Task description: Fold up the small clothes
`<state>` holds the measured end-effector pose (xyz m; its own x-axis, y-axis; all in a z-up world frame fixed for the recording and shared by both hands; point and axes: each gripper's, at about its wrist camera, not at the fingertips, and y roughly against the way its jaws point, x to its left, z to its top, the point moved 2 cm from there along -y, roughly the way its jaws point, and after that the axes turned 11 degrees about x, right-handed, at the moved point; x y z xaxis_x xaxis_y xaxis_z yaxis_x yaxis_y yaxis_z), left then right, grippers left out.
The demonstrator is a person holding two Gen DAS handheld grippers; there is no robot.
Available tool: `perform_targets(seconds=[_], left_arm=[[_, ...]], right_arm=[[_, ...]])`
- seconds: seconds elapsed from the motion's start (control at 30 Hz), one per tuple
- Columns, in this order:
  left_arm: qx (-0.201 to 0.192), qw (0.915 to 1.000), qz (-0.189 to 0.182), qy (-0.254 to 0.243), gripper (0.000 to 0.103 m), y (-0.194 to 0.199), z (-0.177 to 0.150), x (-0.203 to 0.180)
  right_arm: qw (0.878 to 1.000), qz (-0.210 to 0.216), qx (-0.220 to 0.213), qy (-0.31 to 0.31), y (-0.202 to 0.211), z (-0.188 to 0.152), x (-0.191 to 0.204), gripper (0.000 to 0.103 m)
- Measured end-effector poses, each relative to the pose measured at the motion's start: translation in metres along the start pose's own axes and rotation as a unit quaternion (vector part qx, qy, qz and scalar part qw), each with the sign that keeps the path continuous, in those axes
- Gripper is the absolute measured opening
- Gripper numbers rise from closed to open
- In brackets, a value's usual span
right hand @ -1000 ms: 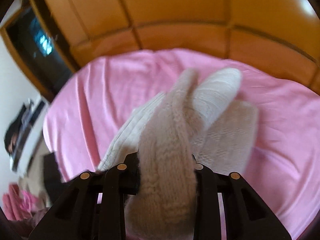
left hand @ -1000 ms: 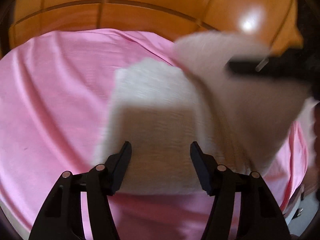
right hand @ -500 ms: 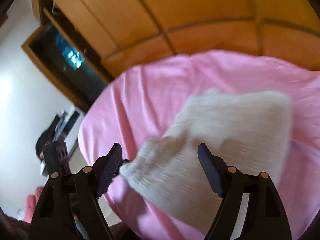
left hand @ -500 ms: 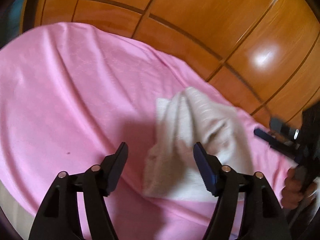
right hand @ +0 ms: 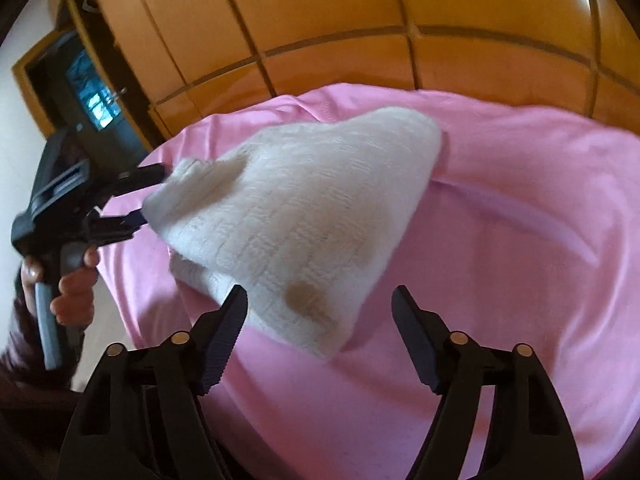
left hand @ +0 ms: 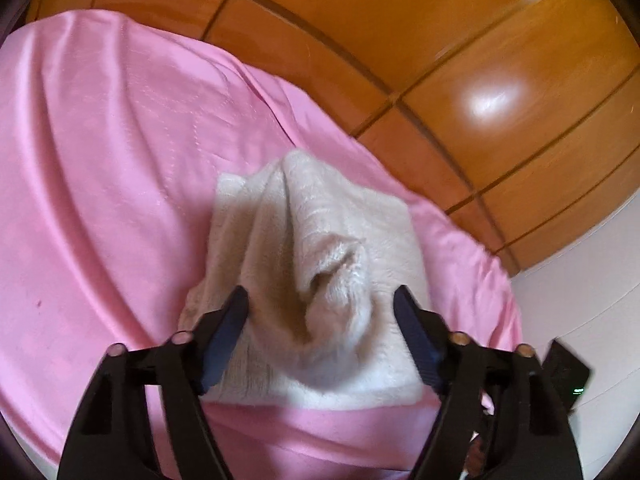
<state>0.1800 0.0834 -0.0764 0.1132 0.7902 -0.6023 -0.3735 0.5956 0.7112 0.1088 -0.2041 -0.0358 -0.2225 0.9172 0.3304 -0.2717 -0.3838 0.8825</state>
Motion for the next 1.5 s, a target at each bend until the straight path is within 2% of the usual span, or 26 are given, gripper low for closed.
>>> perform_targets(seconds=[0.03, 0.07, 0.17, 0.27, 0.33, 0.37, 0.4, 0.53, 0.6, 0.7, 0.77, 0.83, 0.97, 1.1, 1.37, 1.5], left_arm=[[0.007, 0.9999, 0.011, -0.004, 0.036, -0.005, 0.002, -0.001], [0.013, 0.9996, 0.024, -0.007, 0.02, -0.009, 0.003, -0.001], [-0.005, 0.9988, 0.047, -0.008, 0.011, -0.001, 0.002, 0.005], [-0.012, 0.9967, 0.08, 0.0, 0.008, 0.008, -0.015, 0.024], [0.001, 0.9945, 0.104, 0.01, 0.008, 0.001, -0.026, 0.04], [0.009, 0.9922, 0.123, 0.02, 0.008, -0.006, -0.031, 0.051], [0.014, 0.9916, 0.125, 0.028, 0.008, -0.011, -0.032, 0.057], [0.0, 0.9887, 0.149, 0.013, 0.013, -0.012, -0.027, 0.044], [-0.014, 0.9846, 0.174, -0.01, 0.019, -0.006, -0.025, 0.028], [-0.053, 0.9735, 0.218, -0.045, 0.023, 0.008, -0.022, 0.002], [-0.078, 0.9676, 0.232, -0.063, 0.041, 0.018, -0.019, -0.011], [-0.1, 0.9616, 0.242, -0.084, 0.043, 0.026, -0.015, -0.025], [-0.117, 0.9582, 0.24, -0.103, 0.048, 0.037, -0.011, -0.036], [-0.12, 0.9577, 0.235, -0.114, 0.052, 0.035, -0.012, -0.043], [-0.113, 0.9573, 0.231, -0.132, 0.055, 0.023, -0.012, -0.054], [-0.107, 0.9574, 0.232, -0.135, 0.055, 0.018, -0.009, -0.054]], right_arm=[[1.0, -0.002, -0.004, 0.004, -0.002, 0.004, 0.003, 0.066], [1.0, -0.002, -0.013, 0.009, -0.004, 0.01, 0.007, 0.063], [0.999, 0.005, -0.022, 0.026, -0.01, 0.023, 0.018, 0.058], [0.999, 0.011, 0.007, 0.047, -0.034, 0.021, 0.03, 0.055], [0.998, 0.022, 0.025, 0.052, -0.046, 0.014, 0.037, 0.055], [0.998, 0.014, 0.034, 0.058, -0.055, 0.008, 0.042, 0.055], [0.997, 0.005, 0.036, 0.063, -0.063, 0.004, 0.045, 0.056], [0.998, -0.004, 0.032, 0.059, -0.073, 0.006, 0.046, 0.056], [0.998, -0.003, 0.033, 0.058, -0.071, 0.007, 0.045, 0.056], [0.998, 0.001, 0.03, 0.063, -0.063, 0.005, 0.045, 0.062], [0.998, 0.01, 0.026, 0.064, -0.053, 0.005, 0.046, 0.066], [0.998, 0.014, 0.019, 0.063, -0.044, 0.007, 0.046, 0.066], [0.999, 0.002, -0.013, 0.049, -0.016, 0.018, 0.033, 0.066], [0.998, -0.03, -0.045, 0.014, 0.0, 0.035, 0.009, 0.066], [0.994, -0.09, -0.057, -0.026, -0.022, 0.077, -0.013, 0.066], [0.994, -0.09, -0.051, -0.026, -0.035, 0.086, -0.012, 0.066]])
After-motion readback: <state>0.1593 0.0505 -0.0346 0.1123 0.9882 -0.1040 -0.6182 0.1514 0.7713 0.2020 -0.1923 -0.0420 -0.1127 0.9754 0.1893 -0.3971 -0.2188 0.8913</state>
